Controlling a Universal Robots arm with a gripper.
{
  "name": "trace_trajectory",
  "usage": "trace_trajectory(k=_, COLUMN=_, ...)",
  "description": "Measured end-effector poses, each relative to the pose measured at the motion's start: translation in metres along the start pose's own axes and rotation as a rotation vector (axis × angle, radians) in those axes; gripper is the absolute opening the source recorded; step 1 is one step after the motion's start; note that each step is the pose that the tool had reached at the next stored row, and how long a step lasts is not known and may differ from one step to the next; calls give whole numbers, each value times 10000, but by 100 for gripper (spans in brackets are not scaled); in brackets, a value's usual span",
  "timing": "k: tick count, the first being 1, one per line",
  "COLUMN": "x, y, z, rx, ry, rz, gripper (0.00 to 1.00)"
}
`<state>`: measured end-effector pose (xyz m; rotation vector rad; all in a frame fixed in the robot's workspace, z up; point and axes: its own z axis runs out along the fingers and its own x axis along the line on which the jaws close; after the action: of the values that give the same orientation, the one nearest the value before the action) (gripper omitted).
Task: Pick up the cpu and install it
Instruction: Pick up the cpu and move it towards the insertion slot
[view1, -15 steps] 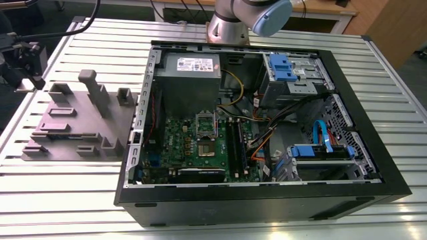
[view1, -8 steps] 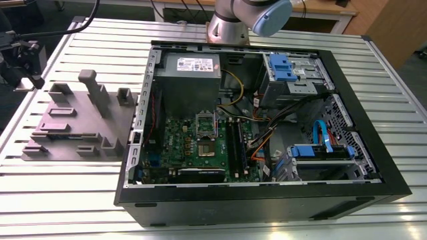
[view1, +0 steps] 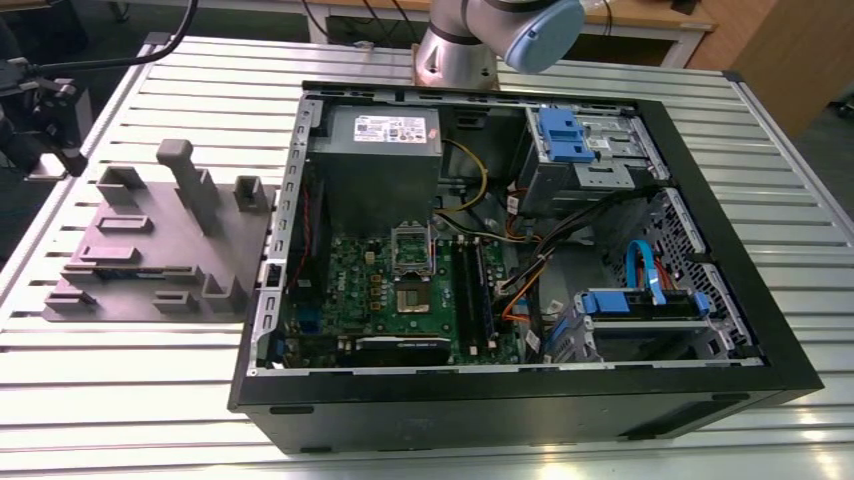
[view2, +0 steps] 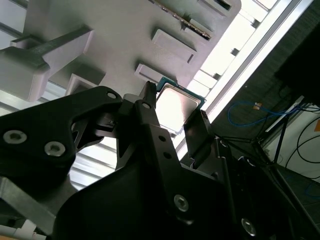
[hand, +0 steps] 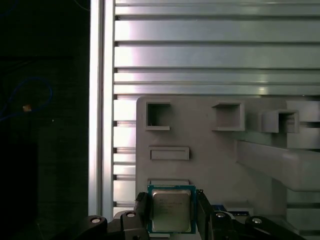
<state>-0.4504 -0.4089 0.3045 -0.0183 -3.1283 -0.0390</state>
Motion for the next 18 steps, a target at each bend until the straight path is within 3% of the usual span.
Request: trace_trajectory(k=18, x=1, y=3, z=-57, rx=37, ry=-2, rz=0, gripper=47)
